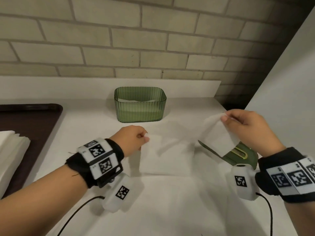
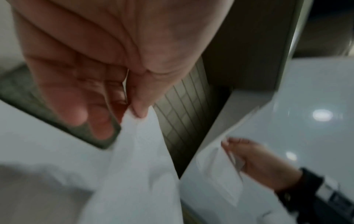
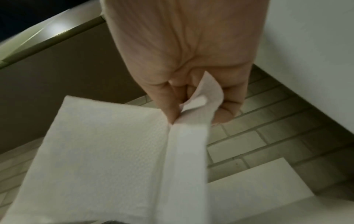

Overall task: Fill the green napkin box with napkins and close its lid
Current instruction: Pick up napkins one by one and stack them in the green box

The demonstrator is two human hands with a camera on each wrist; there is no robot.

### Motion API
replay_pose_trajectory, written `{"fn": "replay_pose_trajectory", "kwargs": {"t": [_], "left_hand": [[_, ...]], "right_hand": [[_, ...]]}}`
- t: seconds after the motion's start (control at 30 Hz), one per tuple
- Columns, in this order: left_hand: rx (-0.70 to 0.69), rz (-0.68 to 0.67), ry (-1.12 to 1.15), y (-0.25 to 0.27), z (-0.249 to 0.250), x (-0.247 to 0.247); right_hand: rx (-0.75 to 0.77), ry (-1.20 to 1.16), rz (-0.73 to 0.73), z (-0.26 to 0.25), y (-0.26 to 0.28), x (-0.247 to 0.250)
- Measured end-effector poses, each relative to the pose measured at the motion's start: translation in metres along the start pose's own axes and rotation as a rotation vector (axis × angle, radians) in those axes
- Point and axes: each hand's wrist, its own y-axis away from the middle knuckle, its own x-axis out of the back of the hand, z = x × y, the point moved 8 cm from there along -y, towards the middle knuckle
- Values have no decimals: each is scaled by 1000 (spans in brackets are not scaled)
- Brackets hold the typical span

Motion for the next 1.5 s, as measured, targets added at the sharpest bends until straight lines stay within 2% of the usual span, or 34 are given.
{"fn": "replay_pose_trajectory", "kwargs": {"t": [0.13, 0.37, 0.5, 0.7, 0.8, 0.9, 1.13, 1.23, 1.37, 1.5], "left_hand": [[16, 148, 81, 32, -27, 47], [10, 391, -130, 90, -40, 98], [41, 501, -123, 95, -49, 113], [89, 576, -69, 92, -70, 118], [90, 616, -22, 94, -83, 119], [21, 648, 30, 93, -90, 121], [-143, 777, 24, 98, -80, 131], [-164, 872, 154, 98, -86, 142], [-74, 837, 514, 85, -109, 149], [31, 741, 577, 54, -104, 156]], "right_hand": [[-46, -21, -36, -13, -28, -4], [31, 217, -276, -64, -103, -62], [60, 293, -314, -97, -152, -101], [150, 428, -394, -135, -206, -152], [160, 532, -478, -130, -223, -177], [175, 566, -509, -123, -234, -191], [240, 443, -636, -107, -236, -215], [245, 395, -704, -102, -231, -220], [218, 304, -738, -102, -234, -220], [217, 316, -728, -98, -234, -228]]}}
